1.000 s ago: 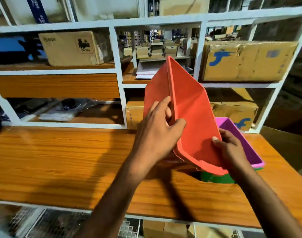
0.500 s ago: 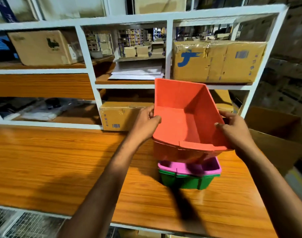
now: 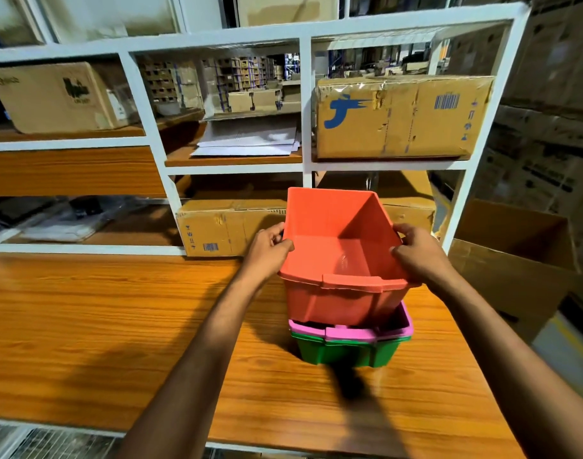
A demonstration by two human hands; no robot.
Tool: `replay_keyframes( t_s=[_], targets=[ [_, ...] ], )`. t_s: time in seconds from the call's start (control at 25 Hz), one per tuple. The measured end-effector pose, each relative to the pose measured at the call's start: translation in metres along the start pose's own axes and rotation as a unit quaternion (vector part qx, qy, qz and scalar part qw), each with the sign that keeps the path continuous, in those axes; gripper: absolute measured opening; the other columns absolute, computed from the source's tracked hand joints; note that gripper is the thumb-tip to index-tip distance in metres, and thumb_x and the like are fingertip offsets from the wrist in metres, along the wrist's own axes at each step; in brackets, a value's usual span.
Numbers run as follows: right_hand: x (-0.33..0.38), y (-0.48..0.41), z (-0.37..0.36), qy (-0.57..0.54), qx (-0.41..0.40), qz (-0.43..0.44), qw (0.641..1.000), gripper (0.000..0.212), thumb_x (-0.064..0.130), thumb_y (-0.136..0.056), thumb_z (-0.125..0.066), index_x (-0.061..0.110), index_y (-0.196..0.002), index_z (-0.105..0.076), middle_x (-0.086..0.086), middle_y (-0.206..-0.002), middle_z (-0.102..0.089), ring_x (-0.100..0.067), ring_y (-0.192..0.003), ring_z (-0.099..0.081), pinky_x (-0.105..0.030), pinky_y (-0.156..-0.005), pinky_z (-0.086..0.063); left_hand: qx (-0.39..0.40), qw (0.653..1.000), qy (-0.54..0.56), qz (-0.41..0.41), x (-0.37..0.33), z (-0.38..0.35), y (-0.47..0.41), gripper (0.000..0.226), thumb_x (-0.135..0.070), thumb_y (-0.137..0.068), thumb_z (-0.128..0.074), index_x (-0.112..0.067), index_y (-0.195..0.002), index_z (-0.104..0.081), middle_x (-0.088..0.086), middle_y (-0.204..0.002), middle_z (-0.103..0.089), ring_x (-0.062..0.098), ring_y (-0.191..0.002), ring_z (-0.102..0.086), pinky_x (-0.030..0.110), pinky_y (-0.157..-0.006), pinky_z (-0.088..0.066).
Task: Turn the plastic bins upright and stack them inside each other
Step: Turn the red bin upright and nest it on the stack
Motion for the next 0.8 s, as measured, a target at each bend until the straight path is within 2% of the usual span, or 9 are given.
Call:
replay_keyframes(
  t_s=[0.08, 0.2, 0.36, 0.44, 0.52, 0.6, 0.68, 0.8],
  targets=[
    [-0.001, 0.003, 0.003, 0.013, -0.003, 0.0, 1.0, 0.063, 0.019, -0.07, -0.051, 0.032, -0.131, -0.062, -0.01, -0.103, -0.077, -0.032, -0.082, -0.076, -0.052, -0.073, -0.064, 0.015, 1.0, 0.004, -0.001, -0.001, -0.006, -0.003, 0.048, -0.001, -0.095, -0.051, -0.019, -0.138, -0.06, -0.008, -0.096, -0.066, 0.015, -0.089, -0.066, 0.036, -0.08, -0.057],
    [-0.004, 0.008, 0.009, 0.022, -0.013, -0.006, 1.0, 0.062, 0.015, -0.075, -0.053, 0.025, -0.135, -0.062, -0.011, -0.11, -0.076, -0.034, -0.088, -0.075, -0.051, -0.079, -0.063, 0.029, 1.0, 0.003, -0.003, 0.002, -0.014, -0.003, 0.049, -0.001, -0.095, -0.05, -0.019, -0.14, -0.06, -0.003, -0.107, -0.072, 0.005, -0.082, -0.064, 0.017, -0.065, -0.05],
    [-0.014, 0.008, 0.008, 0.032, -0.012, -0.011, 0.999, 0.063, 0.015, -0.076, -0.054, 0.022, -0.138, -0.062, -0.012, -0.117, -0.075, -0.034, -0.094, -0.074, -0.053, -0.081, -0.063, 0.039, 0.999, -0.004, 0.021, 0.018, -0.025, 0.001, 0.053, -0.005, -0.097, -0.051, -0.017, -0.149, -0.049, 0.007, -0.13, -0.068, 0.015, -0.106, -0.067, 0.019, -0.069, -0.052],
    [-0.016, 0.008, 0.007, 0.044, -0.014, -0.011, 0.999, 0.065, 0.017, -0.072, -0.052, 0.022, -0.136, -0.064, -0.011, -0.115, -0.075, -0.035, -0.094, -0.073, -0.051, -0.081, -0.063, 0.035, 0.999, -0.005, 0.032, 0.025, -0.028, 0.001, 0.057, -0.006, -0.098, -0.052, -0.018, -0.153, -0.043, 0.008, -0.135, -0.065, 0.021, -0.116, -0.065, 0.021, -0.071, -0.052],
    [-0.019, 0.007, 0.004, 0.055, -0.014, -0.009, 0.998, 0.07, 0.02, -0.068, -0.051, 0.022, -0.137, -0.063, -0.011, -0.116, -0.075, -0.035, -0.097, -0.073, -0.051, -0.083, -0.062, 0.03, 0.999, -0.006, 0.039, 0.03, -0.029, -0.001, 0.057, -0.006, -0.098, -0.052, -0.018, -0.153, -0.042, 0.007, -0.136, -0.065, 0.023, -0.118, -0.065, 0.023, -0.072, -0.052],
    [-0.022, 0.006, 0.0, 0.063, -0.007, -0.006, 0.998, 0.071, 0.021, -0.067, -0.05, 0.021, -0.137, -0.063, -0.011, -0.118, -0.075, -0.036, -0.098, -0.073, -0.052, -0.082, -0.062, 0.026, 0.999, -0.014, 0.037, 0.036, -0.029, -0.004, 0.054, -0.008, -0.098, -0.054, -0.017, -0.151, -0.046, 0.007, -0.136, -0.065, 0.023, -0.118, -0.065, 0.027, -0.079, -0.055],
    [-0.027, 0.008, -0.002, 0.069, -0.006, -0.007, 0.998, 0.071, 0.022, -0.066, -0.048, 0.023, -0.135, -0.065, -0.012, -0.114, -0.076, -0.039, -0.095, -0.073, -0.054, -0.079, -0.063, 0.018, 0.999, -0.023, 0.042, 0.043, -0.031, -0.005, 0.051, -0.01, -0.098, -0.056, -0.014, -0.148, -0.05, 0.008, -0.136, -0.066, 0.021, -0.119, -0.065, 0.034, -0.093, -0.057],
    [-0.034, 0.014, -0.01, 0.083, -0.005, -0.005, 0.997, 0.066, 0.021, -0.069, -0.049, 0.024, -0.132, -0.067, -0.012, -0.11, -0.077, -0.038, -0.095, -0.072, -0.042, -0.077, -0.06, 0.013, 0.998, -0.052, 0.041, 0.054, -0.035, -0.001, 0.047, -0.01, -0.097, -0.059, -0.01, -0.144, -0.054, 0.005, -0.131, -0.067, 0.019, -0.117, -0.065, 0.038, -0.103, -0.053]
  ],
)
Point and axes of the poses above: each hand's wrist, its own y-axis away from the middle knuckle, its own z-axis out of the back of the hand, x = y × z, the point moved 5 cm from there along -y, towards the middle knuckle
